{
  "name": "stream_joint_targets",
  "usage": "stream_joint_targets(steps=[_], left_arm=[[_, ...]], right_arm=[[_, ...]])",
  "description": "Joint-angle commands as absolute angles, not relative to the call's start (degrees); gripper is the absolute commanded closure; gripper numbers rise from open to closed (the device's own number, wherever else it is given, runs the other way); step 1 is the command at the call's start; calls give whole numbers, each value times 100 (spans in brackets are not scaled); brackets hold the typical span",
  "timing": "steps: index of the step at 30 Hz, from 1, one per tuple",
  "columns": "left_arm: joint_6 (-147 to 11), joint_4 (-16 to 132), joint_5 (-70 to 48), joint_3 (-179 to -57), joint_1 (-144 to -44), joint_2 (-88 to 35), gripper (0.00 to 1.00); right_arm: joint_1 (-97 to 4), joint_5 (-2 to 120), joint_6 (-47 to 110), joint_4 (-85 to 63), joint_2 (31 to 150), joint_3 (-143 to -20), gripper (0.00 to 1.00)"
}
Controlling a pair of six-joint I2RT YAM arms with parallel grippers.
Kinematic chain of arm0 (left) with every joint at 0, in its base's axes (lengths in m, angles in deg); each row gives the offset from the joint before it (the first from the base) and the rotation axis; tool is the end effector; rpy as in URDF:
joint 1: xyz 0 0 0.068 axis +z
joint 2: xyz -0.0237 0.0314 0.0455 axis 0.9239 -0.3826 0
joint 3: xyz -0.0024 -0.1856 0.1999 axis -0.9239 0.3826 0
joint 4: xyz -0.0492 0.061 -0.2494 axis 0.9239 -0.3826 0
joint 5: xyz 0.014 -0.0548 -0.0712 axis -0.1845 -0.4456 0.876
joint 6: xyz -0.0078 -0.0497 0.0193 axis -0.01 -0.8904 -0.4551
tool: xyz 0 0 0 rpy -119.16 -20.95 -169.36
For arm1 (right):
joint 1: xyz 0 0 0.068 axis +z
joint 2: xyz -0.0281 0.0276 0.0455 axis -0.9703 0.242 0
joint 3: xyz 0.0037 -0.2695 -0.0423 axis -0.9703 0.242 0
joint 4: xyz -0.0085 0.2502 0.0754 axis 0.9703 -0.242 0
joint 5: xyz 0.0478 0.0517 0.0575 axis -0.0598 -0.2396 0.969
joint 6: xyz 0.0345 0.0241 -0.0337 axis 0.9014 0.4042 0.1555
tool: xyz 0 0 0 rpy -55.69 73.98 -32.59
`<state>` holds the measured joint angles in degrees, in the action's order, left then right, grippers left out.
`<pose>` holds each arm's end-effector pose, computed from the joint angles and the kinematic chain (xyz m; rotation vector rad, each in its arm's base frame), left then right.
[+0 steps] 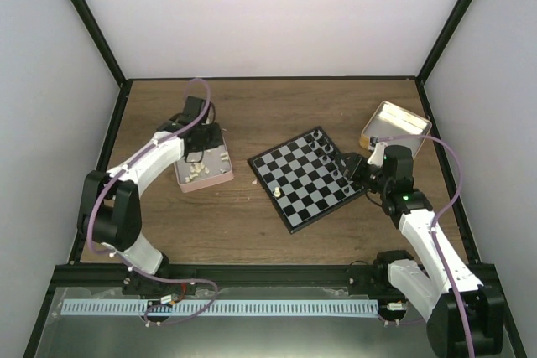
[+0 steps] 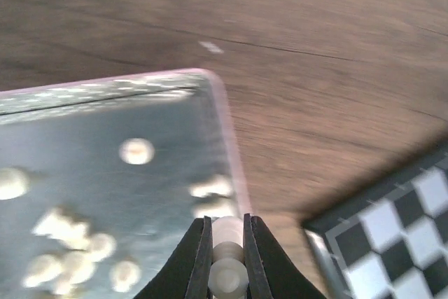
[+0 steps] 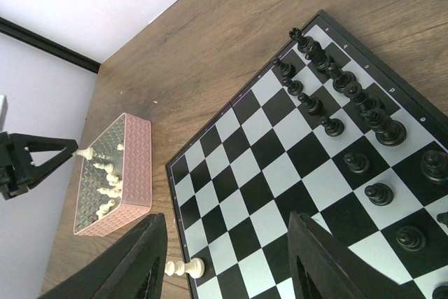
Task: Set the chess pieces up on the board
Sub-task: Pick up the chess piece from the storage box, then place the chess piece on the chessboard.
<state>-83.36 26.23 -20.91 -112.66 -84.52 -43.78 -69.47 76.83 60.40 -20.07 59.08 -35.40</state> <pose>0.3265 -0.0989 0.2314 -0.2427 2.5590 -0.2642 0.1898 0.0374 0.2355 0.2645 2.1440 0.9101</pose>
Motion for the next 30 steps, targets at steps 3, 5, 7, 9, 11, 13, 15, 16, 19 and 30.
stream_joint_targets(steps=[3,5,7,9,11,13,15,16,19,30], left_arm=[[-8127,2413,-1721,-11605,-9475,-4363,90],[-8167,2393,-1613,-11678,-9785,-4517,90],[-8204,2364,-1557,-11777,-10032,-4699,90],[-8194,2274,-1578,-11904,-10265,-4897,90],[-8162,2144,-1692,-12040,-10454,-5091,90],[-8093,2007,-1759,-12159,-10606,-5292,90],[-8034,1895,-1736,-12248,-10734,-5437,89],[-8007,1859,-1715,-12283,-10793,-5493,90],[-7935,1831,-1614,-12323,-10939,-5617,89],[-7875,1735,-1317,-12545,-11145,-5995,88]], right_arm=[[-6933,7638,6101,-1822,5848,-3480,51],[-6934,7639,6094,-1823,5887,-3499,51],[-6932,7639,6084,-1816,5917,-3517,51],[-6929,7631,6095,-1813,5930,-3528,51],[-6932,7636,6106,-1804,5915,-3514,51],[-6932,7633,6117,-1809,5905,-3503,51],[-6932,7615,6114,-1804,5896,-3473,51],[-6932,7624,6111,-1805,5900,-3463,51],[-6932,7616,6104,-1805,5904,-3445,51],[-6932,7658,6127,-1681,5952,-3373,51]])
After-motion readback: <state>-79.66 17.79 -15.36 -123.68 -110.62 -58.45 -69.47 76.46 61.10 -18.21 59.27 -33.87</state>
